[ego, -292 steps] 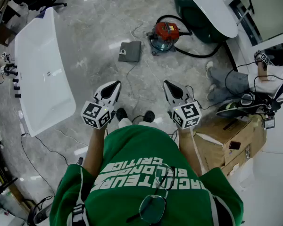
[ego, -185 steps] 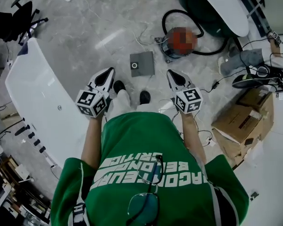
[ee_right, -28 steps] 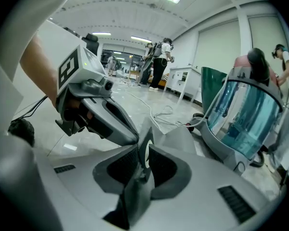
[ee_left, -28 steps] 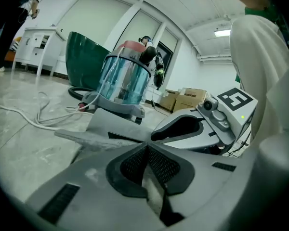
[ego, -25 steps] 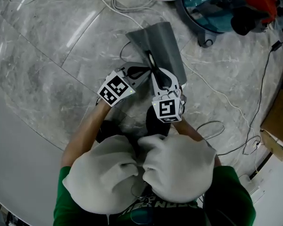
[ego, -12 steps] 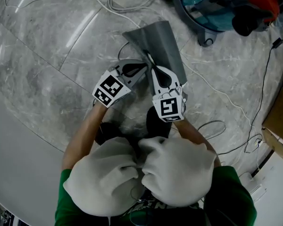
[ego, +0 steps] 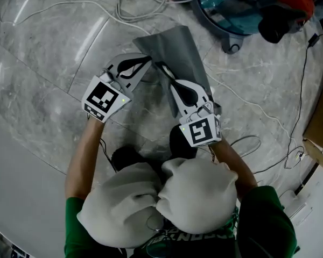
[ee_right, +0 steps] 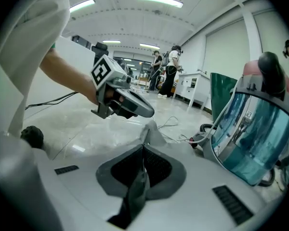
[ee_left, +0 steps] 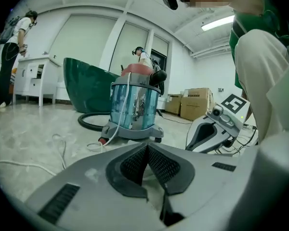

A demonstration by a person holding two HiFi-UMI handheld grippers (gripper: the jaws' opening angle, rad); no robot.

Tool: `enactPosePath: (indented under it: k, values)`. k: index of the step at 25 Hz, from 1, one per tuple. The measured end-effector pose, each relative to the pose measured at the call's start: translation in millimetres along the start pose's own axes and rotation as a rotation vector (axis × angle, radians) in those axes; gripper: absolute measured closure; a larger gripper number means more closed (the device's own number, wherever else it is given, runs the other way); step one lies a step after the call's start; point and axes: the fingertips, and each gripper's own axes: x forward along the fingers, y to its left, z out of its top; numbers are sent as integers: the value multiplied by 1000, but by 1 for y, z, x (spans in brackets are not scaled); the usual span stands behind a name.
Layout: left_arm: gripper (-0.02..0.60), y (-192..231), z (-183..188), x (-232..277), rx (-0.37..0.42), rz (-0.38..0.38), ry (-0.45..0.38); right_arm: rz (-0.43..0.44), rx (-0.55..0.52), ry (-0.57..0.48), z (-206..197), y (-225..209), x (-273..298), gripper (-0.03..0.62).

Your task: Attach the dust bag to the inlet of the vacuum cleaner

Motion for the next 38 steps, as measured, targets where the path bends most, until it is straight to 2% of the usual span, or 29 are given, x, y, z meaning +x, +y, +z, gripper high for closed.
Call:
enactPosePath:
  k: [5, 11, 14, 16, 22, 25, 27, 29, 31, 34, 38]
  values:
    - [577, 17, 43, 6, 119, -74, 23, 24, -46, -26, 30, -23, -14, 579]
    - [575, 14, 118, 27, 255, -264, 40, 35, -213, 0, 61, -64, -39, 579]
    - [575, 13, 134, 50, 303, -345, 77, 42, -120, -35, 67, -94, -51, 579]
    - [575, 8, 141, 63, 308, -381, 92, 44, -62, -57, 72, -109, -63, 579]
    - [575, -22, 165, 72, 358, -498, 99, 65, 5, -112, 94, -127, -99, 579]
    - [573, -27, 178, 69, 299, -585, 86, 58, 38, -125, 106, -134, -114, 579]
    - [526, -27, 188, 69, 272, -631, 78, 49, 55, -134, 110, -140, -121, 579]
    - [482, -27, 199, 72, 298, -634, 64, 55, 70, -144, 114, -143, -129, 579]
    - [466, -29, 208, 76, 328, -635, 54, 63, 80, -158, 118, -145, -135, 579]
    - [466, -36, 209, 76, 352, -672, 88, 53, 82, -161, 118, -149, -140, 579]
    - [468, -47, 202, 72, 335, -724, 134, 14, 130, -160, 110, -155, -148, 580]
